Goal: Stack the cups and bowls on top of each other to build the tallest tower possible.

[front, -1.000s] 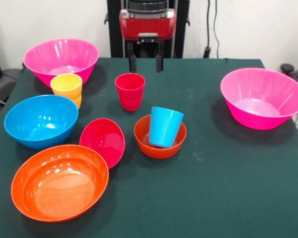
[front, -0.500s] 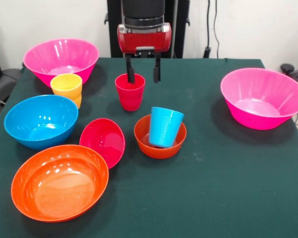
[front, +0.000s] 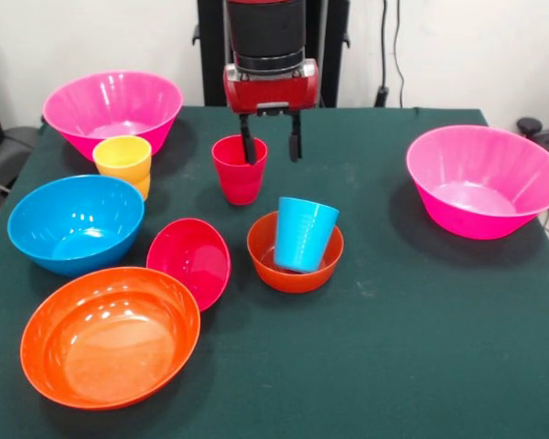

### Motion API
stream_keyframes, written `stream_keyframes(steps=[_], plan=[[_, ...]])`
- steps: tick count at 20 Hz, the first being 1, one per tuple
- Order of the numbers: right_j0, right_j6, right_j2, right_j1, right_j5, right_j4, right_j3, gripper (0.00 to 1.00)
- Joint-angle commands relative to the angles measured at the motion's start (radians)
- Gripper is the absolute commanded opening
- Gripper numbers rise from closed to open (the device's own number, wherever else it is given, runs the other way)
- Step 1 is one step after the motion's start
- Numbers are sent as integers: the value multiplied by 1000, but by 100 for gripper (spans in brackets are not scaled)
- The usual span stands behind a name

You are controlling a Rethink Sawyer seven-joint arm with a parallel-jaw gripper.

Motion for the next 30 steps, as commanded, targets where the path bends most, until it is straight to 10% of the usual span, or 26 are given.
stream_keyframes(steps=[1,5,6,19,20,30], plan=[[17,1,-9,47,19,-52,11,100],[23,-10,-16,43,19,-70,8,100],[26,-11,-20,41,18,-72,10,0],[41,-6,-49,32,32,-72,10,0],[46,-2,-62,33,32,-75,18,100],[62,11,-97,47,35,-64,21,100]])
